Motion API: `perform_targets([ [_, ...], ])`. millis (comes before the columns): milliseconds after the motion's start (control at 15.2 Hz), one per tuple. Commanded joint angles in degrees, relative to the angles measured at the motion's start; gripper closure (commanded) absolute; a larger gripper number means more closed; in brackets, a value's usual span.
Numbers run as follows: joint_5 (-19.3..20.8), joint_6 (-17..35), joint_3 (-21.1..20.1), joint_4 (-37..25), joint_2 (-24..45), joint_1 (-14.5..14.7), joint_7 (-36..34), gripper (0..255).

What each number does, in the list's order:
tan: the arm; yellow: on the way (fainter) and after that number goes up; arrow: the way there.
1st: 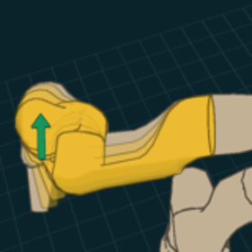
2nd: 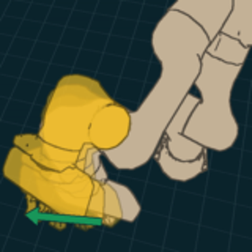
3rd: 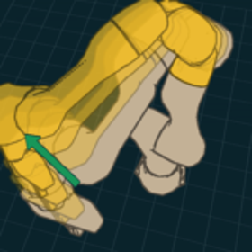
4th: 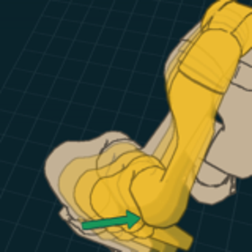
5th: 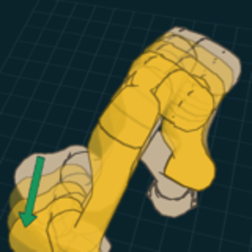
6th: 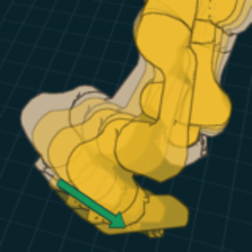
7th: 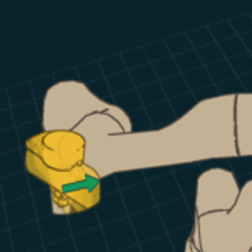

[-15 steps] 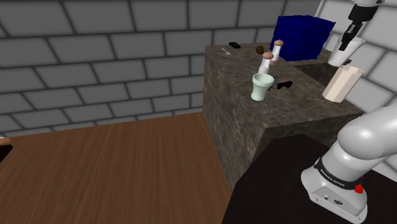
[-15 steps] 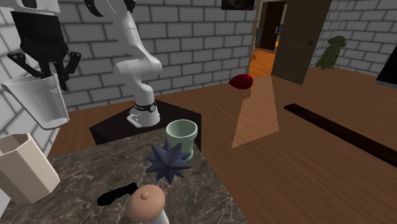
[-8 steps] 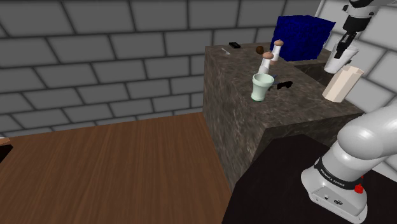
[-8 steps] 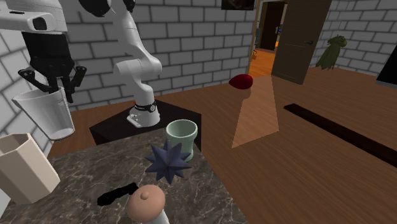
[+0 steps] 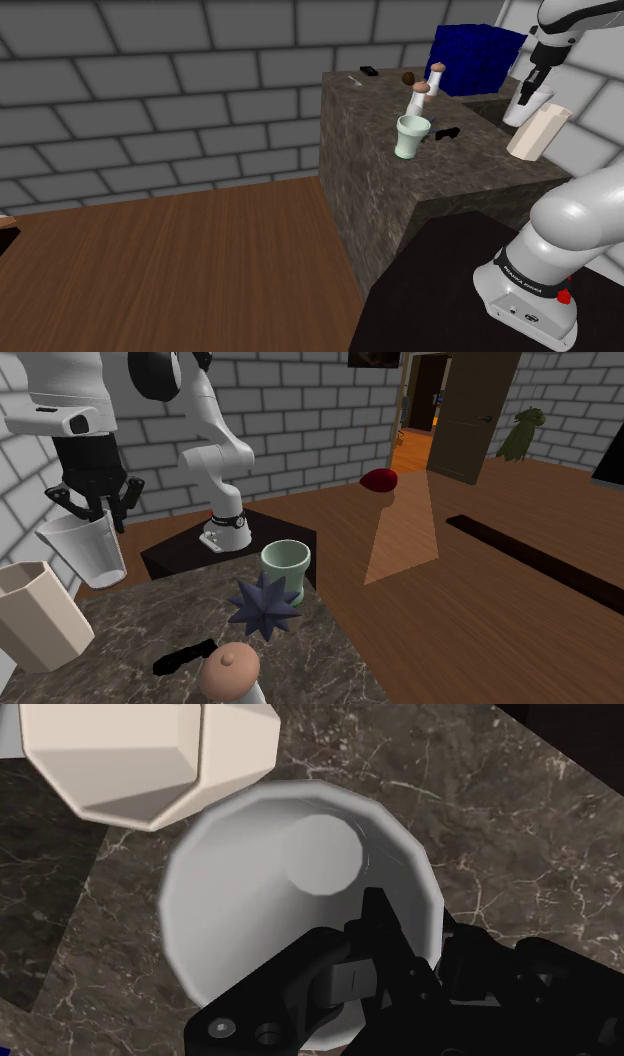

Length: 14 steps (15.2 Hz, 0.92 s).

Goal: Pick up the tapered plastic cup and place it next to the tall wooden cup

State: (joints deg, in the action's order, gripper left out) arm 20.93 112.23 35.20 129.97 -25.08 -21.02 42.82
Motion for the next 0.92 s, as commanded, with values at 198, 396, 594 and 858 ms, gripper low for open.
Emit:
perform_targets([
  [198, 0.37, 4.15, 1.1, 3.05, 1.08, -0.06, -0.22, 255],
  [396, 0.56, 6.61, 1.76, 4.77, 1.84, -0.07, -0.34, 255],
  [594, 0.69, 9.13, 2.46, 6.39, 2.76, -0.04, -0.42, 255],
  [858, 0.75, 12.56, 3.44, 8.4, 4.24, 0.07, -0.45, 255],
])
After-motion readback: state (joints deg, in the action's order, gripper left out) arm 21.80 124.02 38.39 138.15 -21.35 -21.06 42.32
